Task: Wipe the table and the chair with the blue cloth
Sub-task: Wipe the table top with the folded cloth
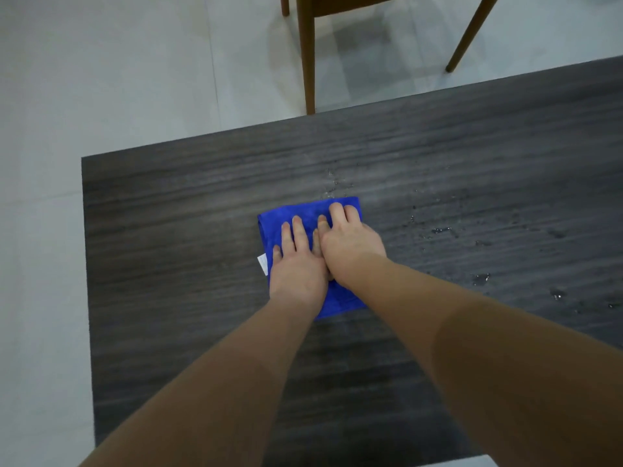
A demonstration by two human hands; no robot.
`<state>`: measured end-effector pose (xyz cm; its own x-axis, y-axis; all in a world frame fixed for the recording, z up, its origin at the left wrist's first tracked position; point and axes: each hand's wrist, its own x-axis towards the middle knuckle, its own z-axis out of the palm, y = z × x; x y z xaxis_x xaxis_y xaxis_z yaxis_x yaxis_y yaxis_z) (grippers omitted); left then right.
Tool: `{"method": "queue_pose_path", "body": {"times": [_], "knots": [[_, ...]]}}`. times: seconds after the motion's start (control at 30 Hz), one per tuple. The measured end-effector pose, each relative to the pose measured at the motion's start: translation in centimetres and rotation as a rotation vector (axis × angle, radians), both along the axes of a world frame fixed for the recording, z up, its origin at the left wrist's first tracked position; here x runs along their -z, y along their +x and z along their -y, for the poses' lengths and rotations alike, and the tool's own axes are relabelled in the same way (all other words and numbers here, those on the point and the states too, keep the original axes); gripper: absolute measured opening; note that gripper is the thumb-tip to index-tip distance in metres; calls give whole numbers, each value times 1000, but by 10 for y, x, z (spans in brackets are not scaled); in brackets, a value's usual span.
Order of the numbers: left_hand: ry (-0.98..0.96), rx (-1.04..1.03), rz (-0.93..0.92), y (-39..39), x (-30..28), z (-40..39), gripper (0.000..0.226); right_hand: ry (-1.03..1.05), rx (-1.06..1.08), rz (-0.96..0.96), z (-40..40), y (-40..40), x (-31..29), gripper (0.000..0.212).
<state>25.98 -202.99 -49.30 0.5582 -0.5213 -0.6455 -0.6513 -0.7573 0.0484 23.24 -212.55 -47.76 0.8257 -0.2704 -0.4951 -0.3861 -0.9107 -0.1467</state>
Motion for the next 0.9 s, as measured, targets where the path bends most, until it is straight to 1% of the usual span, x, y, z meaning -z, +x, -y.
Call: {"method": "queue_pose_path", "body": {"times": [0.3, 0.53, 0.8, 0.9], "knots": [[-3, 19, -24, 48, -2, 25, 75, -8, -21, -40, 28, 43, -6, 74], [26, 35, -28, 72, -5, 44, 75, -17, 15, -23, 43, 70, -6, 59], [3, 45, -28, 99, 0, 60, 80, -22, 12, -42, 60, 93, -9, 58], [-15, 44, -27, 108, 0, 66, 79, -30, 14, -67, 66, 103, -11, 61]]}}
